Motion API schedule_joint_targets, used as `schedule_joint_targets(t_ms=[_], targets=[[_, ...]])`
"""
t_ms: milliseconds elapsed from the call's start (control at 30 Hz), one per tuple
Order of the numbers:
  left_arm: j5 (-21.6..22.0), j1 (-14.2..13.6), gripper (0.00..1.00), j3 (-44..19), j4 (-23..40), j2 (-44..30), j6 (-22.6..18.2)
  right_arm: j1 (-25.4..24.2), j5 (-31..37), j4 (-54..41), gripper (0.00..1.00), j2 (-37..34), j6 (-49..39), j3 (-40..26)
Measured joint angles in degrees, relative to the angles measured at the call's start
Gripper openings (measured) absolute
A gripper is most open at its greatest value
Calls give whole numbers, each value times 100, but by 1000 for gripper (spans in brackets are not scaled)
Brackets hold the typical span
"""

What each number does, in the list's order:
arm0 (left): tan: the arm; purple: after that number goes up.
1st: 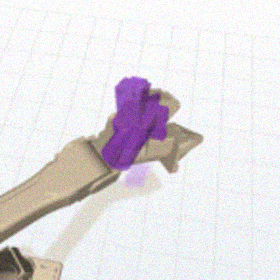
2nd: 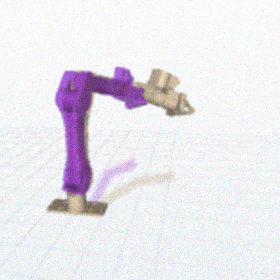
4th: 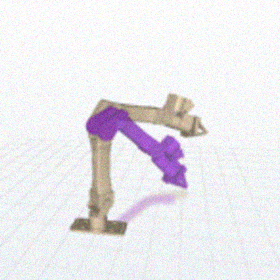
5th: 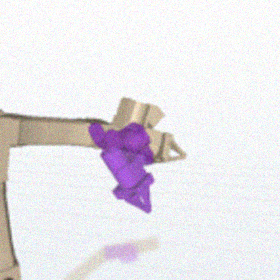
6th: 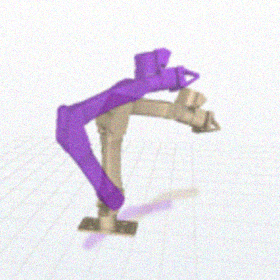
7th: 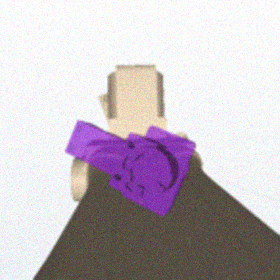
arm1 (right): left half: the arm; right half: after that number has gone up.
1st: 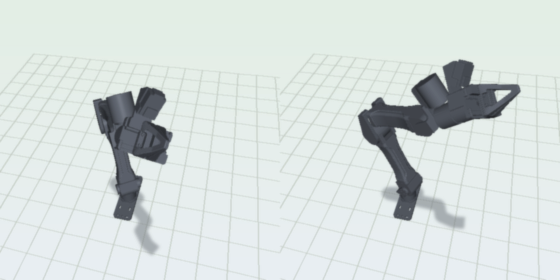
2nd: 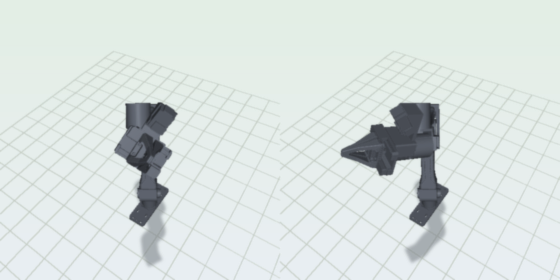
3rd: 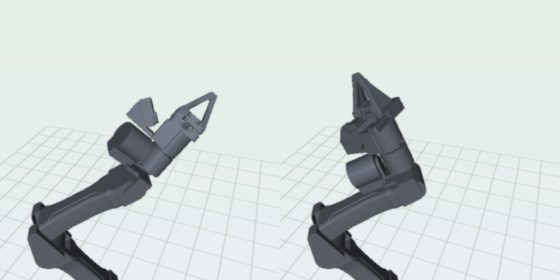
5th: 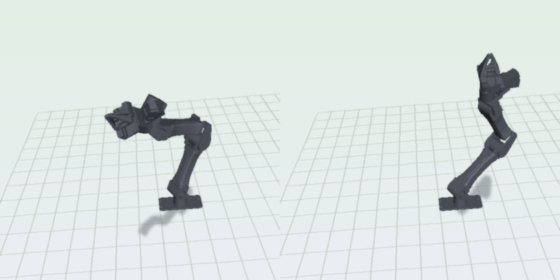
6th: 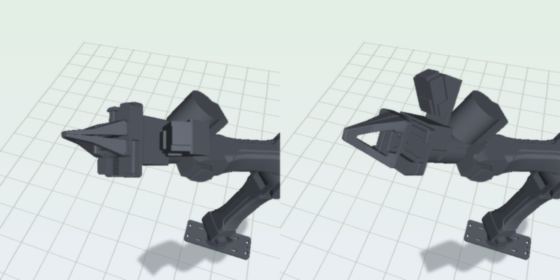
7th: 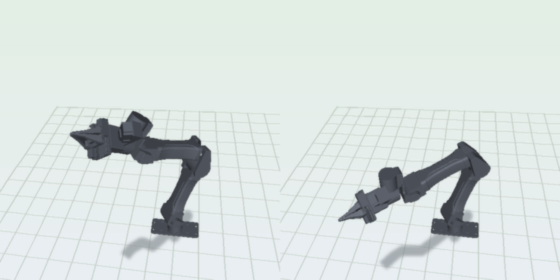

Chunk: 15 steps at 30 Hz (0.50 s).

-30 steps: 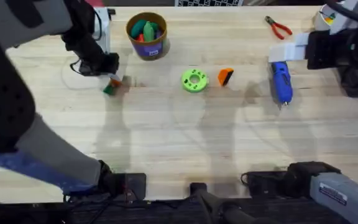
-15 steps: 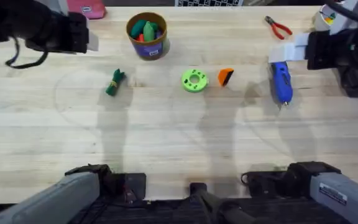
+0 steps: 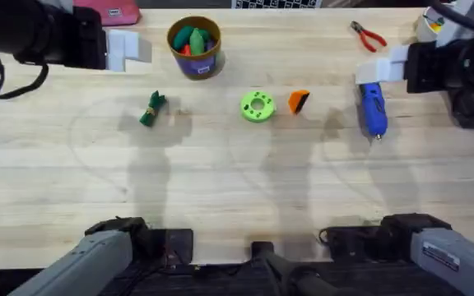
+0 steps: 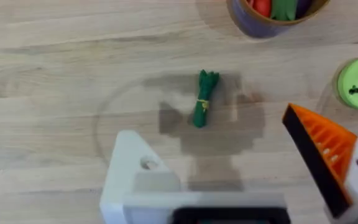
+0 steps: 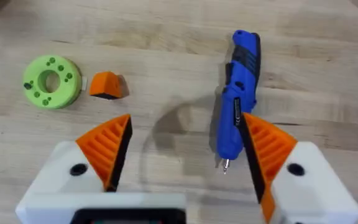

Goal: Pick up the gripper from the table and insert it into the empty holder that is missing its gripper. Then pick up a screw, insert it into the mounting hole, and use the screwdriver to tighten it. Finally, clean up the table by picking up the vegetable and placing it into the bucket.

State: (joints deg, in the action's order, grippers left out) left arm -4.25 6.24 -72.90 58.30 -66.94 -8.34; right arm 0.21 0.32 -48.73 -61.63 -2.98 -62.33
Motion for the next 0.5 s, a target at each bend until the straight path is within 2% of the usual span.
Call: schedule_joint_targets(t_ms=[200,367,500], targets=[[-11,0,985,0,-494,77,0,0,-1,-2,993,0,-1,0],[-198,0,985,0,-1038,247,0,0,0,-7,994,0,-2,0],[-287,0,985,0,-1099,351,0,0,-1,-9,994,1,-1,0]])
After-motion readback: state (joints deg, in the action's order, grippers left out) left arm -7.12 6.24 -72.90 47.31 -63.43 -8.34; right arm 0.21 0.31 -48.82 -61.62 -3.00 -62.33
